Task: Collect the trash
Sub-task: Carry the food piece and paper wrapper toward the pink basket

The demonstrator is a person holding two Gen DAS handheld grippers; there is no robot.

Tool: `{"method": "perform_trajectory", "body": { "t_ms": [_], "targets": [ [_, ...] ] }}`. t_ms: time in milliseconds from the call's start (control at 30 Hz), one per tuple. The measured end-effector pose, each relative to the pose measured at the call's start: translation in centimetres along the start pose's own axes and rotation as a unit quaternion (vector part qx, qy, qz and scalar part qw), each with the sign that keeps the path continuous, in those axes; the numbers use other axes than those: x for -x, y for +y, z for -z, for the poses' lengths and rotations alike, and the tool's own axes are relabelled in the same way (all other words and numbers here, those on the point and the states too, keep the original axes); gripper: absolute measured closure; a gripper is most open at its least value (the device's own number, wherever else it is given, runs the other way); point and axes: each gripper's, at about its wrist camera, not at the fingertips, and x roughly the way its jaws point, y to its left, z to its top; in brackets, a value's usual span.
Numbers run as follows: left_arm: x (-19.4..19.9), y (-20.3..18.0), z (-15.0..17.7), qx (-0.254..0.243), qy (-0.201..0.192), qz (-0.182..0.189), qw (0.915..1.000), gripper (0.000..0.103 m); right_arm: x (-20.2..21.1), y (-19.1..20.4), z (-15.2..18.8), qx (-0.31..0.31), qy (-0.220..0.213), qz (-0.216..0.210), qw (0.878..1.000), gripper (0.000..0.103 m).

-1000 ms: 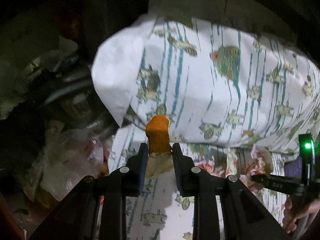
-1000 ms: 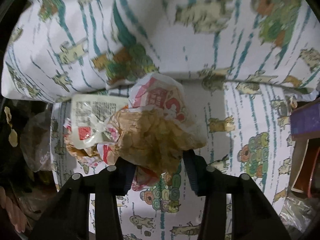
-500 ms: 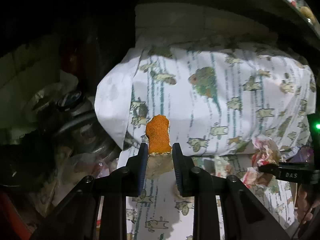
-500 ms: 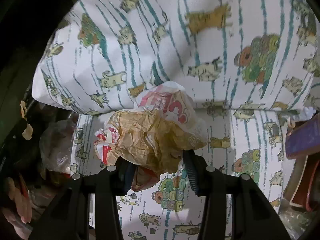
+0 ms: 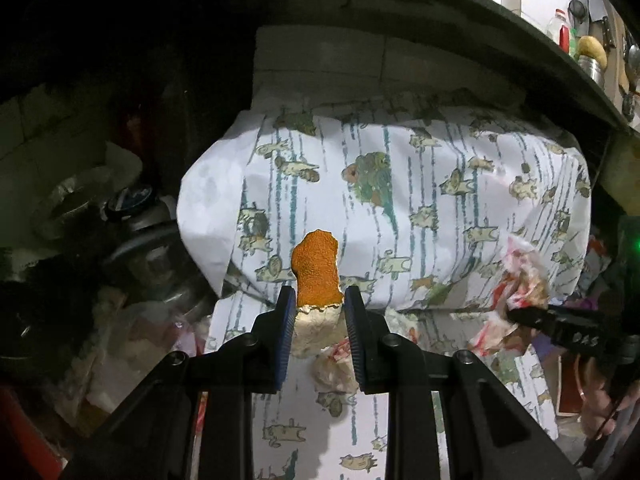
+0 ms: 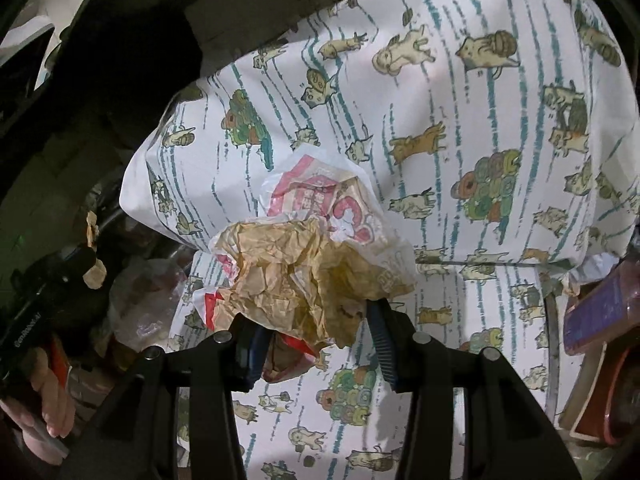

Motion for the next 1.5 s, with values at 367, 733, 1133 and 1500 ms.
{"method": "perform_trajectory", "body": {
  "t_ms": [367,733,1133,1500],
  "targets": [
    [12.0,-2.8,-0.5,-0.009,-0.048,0.008,0.9988,0.076,11.7,5.0,0.7,0.087,-0.149,0.04,0.984,0.058],
    [20.3,-4.9,2.3,0.016,-0.032,0.039,0.9986,0.076,22.4,8.0,8.0,0.091,-0.193,0.011,0.977,0.058],
    [22.1,-5.9,8.2,0.021,-0.019,0.069,0.9972,0.076,21.7,7.8,15.4,0.086,-0.146,0.022,0.985,0.058],
    [19.8,-5.4,10.6,0.03,0.001,0.042,0.9987,0.076,18.5,6.7,18.0,0.084,-0.102,0.026,0.991,0.058]
  ]
}}
